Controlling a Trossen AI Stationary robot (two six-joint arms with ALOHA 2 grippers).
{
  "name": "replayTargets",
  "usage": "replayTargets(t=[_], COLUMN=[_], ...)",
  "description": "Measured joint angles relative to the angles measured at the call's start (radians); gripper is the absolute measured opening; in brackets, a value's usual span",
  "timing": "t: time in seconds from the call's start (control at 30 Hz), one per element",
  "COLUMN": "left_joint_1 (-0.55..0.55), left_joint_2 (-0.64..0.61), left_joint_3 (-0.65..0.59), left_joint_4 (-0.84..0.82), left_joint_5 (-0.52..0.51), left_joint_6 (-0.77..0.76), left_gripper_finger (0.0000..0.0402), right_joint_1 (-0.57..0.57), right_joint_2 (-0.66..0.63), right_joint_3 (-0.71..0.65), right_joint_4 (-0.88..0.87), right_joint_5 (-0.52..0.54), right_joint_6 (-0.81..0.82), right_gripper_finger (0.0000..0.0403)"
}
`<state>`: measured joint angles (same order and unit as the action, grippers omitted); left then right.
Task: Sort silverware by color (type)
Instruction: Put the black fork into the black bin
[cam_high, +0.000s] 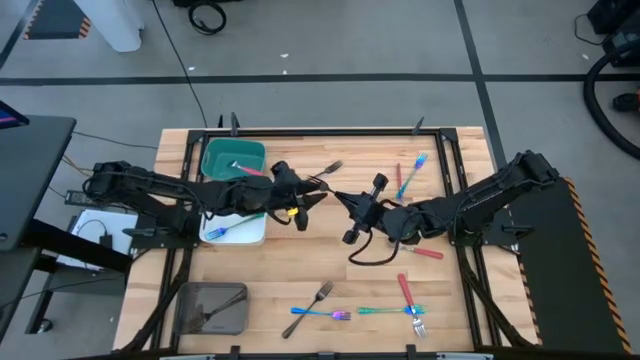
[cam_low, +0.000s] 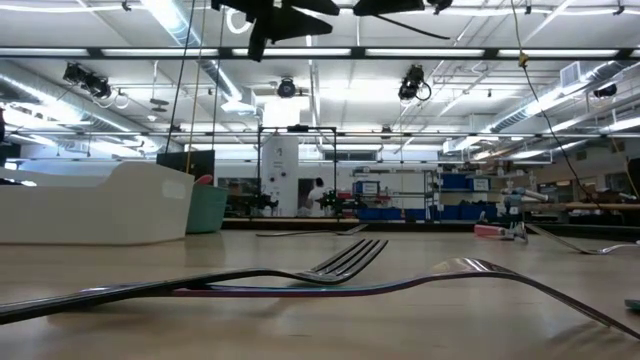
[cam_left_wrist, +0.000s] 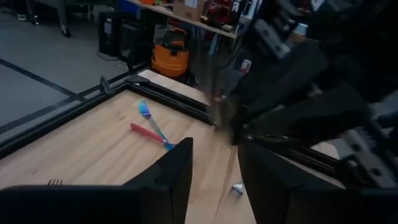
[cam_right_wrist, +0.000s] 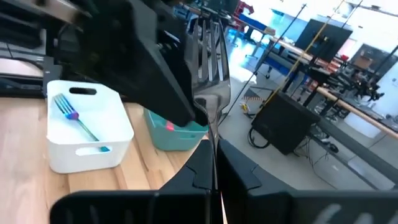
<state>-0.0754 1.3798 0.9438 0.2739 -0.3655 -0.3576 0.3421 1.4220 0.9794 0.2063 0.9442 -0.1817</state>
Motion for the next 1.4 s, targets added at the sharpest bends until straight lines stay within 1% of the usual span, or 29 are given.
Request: replayTargets(t=[0.1,0.33,0.5,0.67,0.87,1.07,1.17,1.27,1.4], left_joint_1=[0.001,0.001,0.007,0.017,0.014,0.005,0.004,0.004,-0.007], left_joint_2=[0.001,0.001,0.001,0.001,0.007,0.007,0.007,0.007,0.007], left_joint_3=[-0.001,-0.001,-0.001,-0.001,0.001,0.001,0.001,0.001,-0.001], left_joint_4=[0.038,0.099,0.112,0.116,0.13,0.126,0.121,0.12,0.106], left_joint_5=[0.01,0.093,0.1,0.1,0.108,0.106,0.104,0.105,0.098], left_joint_6=[0.0,0.002,0.03,0.066,0.149,0.194,0.198,0.212,0.246], left_gripper_finger=[0.0139,0.0139,0.0134,0.0098,0.0026,0.0025,0.0025,0.0025,0.0025], right_joint_1=[0.004,0.006,0.007,0.007,0.007,0.007,0.006,0.008,0.009], right_joint_2=[0.0,0.0,0.0,0.0,0.0,0.0,0.0,0.0,0.0], right_joint_3=[0.0,0.0,0.0,0.0,-0.002,-0.002,-0.002,-0.002,0.0], right_joint_4=[0.004,0.008,0.032,0.039,0.028,0.027,0.025,0.026,0.055], right_joint_5=[0.004,-0.003,-0.039,-0.053,-0.066,-0.07,-0.101,-0.109,-0.123], right_joint_6=[-0.004,-0.002,-0.002,-0.002,-0.005,-0.005,-0.002,0.006,0.01], right_gripper_finger=[0.0015,0.0015,0.0015,0.0015,0.0015,0.0015,0.0017,0.0027,0.005])
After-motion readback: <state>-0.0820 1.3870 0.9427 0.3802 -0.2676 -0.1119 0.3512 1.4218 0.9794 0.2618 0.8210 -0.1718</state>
